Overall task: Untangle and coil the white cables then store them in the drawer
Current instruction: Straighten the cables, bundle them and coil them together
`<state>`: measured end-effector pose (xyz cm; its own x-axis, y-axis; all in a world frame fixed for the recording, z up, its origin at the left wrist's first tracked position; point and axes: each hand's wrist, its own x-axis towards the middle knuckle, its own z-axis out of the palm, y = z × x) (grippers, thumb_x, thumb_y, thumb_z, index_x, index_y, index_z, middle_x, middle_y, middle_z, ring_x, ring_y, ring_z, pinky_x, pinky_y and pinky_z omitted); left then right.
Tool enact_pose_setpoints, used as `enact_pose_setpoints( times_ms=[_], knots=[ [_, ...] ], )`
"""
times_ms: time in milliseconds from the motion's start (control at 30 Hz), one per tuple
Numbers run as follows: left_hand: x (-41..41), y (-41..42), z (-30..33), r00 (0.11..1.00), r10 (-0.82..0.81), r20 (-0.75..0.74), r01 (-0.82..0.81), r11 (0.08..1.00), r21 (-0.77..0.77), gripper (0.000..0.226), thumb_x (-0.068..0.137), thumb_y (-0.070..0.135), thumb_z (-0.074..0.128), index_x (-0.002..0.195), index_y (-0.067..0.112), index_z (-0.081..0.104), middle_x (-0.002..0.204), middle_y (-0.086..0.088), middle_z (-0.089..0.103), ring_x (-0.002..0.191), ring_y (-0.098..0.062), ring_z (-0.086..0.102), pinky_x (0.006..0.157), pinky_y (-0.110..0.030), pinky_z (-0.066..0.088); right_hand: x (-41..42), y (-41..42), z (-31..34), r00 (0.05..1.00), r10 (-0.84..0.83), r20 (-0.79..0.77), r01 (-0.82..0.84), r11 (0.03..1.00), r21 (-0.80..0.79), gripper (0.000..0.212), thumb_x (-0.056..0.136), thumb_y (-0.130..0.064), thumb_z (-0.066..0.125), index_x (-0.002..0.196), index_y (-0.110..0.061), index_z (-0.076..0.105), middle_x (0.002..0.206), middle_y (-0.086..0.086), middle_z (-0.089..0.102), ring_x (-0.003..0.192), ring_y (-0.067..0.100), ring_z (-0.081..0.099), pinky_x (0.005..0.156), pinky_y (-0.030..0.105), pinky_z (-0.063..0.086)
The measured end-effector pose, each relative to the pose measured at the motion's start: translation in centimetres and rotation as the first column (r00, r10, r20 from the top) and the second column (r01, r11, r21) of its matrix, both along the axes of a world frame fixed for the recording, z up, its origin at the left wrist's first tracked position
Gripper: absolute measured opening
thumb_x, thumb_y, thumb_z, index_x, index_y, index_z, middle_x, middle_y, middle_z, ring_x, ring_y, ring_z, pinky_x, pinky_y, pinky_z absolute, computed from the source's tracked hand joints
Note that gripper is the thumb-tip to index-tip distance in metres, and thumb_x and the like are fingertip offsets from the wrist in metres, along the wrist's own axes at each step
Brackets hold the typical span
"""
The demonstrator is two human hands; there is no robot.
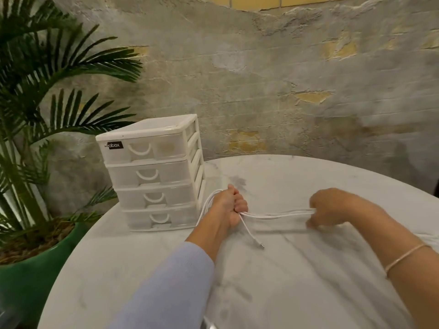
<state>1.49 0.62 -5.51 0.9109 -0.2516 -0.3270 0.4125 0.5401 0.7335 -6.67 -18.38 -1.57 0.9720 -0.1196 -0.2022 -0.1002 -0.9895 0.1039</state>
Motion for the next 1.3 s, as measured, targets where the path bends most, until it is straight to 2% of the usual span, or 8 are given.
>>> enact_pose_setpoints(
  times_ms=[133, 267, 467, 600, 767, 900, 1100, 1300],
  knots=[
    [0.0, -0.3, -0.2, 1.000, 0.001, 0.007, -0.001, 1.000, -0.004, 0.046, 0.104, 0.034, 0.023, 0.062, 0.016, 0.028, 0.029, 0.006, 0.019, 0.019, -0.005, 0.017, 0.023, -0.013, 0.010, -0.3, -2.8, 1.2, 0.971, -0.232, 0.064, 0.237, 0.967, -0.088, 0.041, 0.078, -0.032, 0.069, 0.116, -0.020, 0.059, 0.118, 0.001, 0.058, 0.112, 0.026, 0.054, 0.100, 0.042, 0.039],
    [0.2, 0.0, 0.0, 0.999, 0.018, 0.027, -0.017, 1.000, -0.019, 0.046, 0.104, 0.034, 0.023, 0.062, 0.015, 0.029, 0.029, 0.006, 0.020, 0.019, -0.005, 0.017, 0.022, -0.012, 0.010, -0.9, -1.9, 3.0, 0.988, -0.153, 0.003, 0.153, 0.988, -0.015, 0.095, 0.060, -0.053, 0.081, 0.139, -0.031, 0.034, 0.141, 0.003, 0.040, 0.131, 0.029, 0.036, 0.108, 0.047, 0.031],
    [0.2, -0.2, 0.0, 0.998, 0.008, 0.057, -0.004, 0.998, -0.063, 0.046, 0.104, 0.035, 0.021, 0.064, 0.014, 0.029, 0.030, 0.005, 0.020, 0.019, -0.004, 0.017, 0.022, -0.013, 0.011, -0.7, 6.6, 0.8, 0.902, 0.226, 0.368, -0.378, 0.826, 0.419, 0.027, 0.083, -0.017, 0.064, 0.109, -0.021, 0.059, 0.106, -0.003, 0.064, 0.089, 0.011, 0.052, 0.071, 0.017, 0.035],
    [-0.2, -0.5, -0.2, 0.999, -0.009, 0.052, 0.013, 0.997, -0.071, 0.045, 0.104, 0.035, 0.023, 0.064, 0.014, 0.030, 0.030, 0.005, 0.021, 0.020, -0.005, 0.017, 0.023, -0.013, 0.012, -0.2, 7.8, -1.7, 0.929, 0.149, 0.338, -0.319, 0.786, 0.529, 0.020, 0.082, -0.010, 0.051, 0.097, -0.020, 0.058, 0.080, -0.008, 0.056, 0.079, 0.011, 0.050, 0.058, 0.014, 0.036],
    [0.4, 0.0, -0.3, 0.998, 0.036, 0.044, -0.033, 0.997, -0.068, 0.046, 0.104, 0.034, 0.023, 0.063, 0.015, 0.028, 0.030, 0.006, 0.020, 0.019, -0.005, 0.017, 0.022, -0.013, 0.011, -0.7, 6.0, -1.1, 0.948, 0.177, 0.265, -0.266, 0.897, 0.353, 0.022, 0.085, -0.007, 0.046, 0.094, -0.019, 0.062, 0.099, 0.003, 0.064, 0.089, 0.019, 0.056, 0.069, 0.020, 0.042],
    [0.8, 0.6, -0.3, 0.998, 0.049, 0.033, -0.046, 0.996, -0.076, 0.046, 0.104, 0.033, 0.024, 0.062, 0.015, 0.028, 0.029, 0.006, 0.020, 0.019, -0.005, 0.017, 0.022, -0.014, 0.011, -1.2, -0.2, 0.4, 0.970, -0.047, 0.237, -0.055, 0.913, 0.405, 0.030, 0.081, 0.002, 0.048, 0.063, -0.021, 0.057, 0.066, -0.001, 0.057, 0.050, 0.008, 0.049, 0.036, 0.008, 0.035],
    [0.3, 0.1, -0.4, 0.999, 0.025, 0.028, -0.024, 0.999, -0.045, 0.046, 0.104, 0.033, 0.024, 0.061, 0.016, 0.028, 0.030, 0.006, 0.020, 0.020, -0.005, 0.017, 0.023, -0.014, 0.012, -2.8, -6.5, 1.2, 0.952, -0.273, 0.139, 0.232, 0.939, 0.253, 0.017, 0.082, -0.014, 0.067, 0.099, -0.014, 0.067, 0.102, 0.004, 0.067, 0.095, 0.023, 0.064, 0.082, 0.030, 0.049],
    [0.0, -0.1, -0.4, 0.999, 0.028, 0.027, -0.027, 0.999, -0.038, 0.046, 0.104, 0.033, 0.023, 0.062, 0.016, 0.029, 0.031, 0.006, 0.020, 0.020, -0.005, 0.017, 0.023, -0.013, 0.011, -2.8, 2.2, 1.3, 0.962, 0.150, 0.229, -0.251, 0.816, 0.521, 0.050, 0.084, -0.012, 0.063, 0.132, -0.021, 0.051, 0.126, -0.005, 0.054, 0.118, 0.012, 0.051, 0.095, 0.018, 0.034]
  ],
)
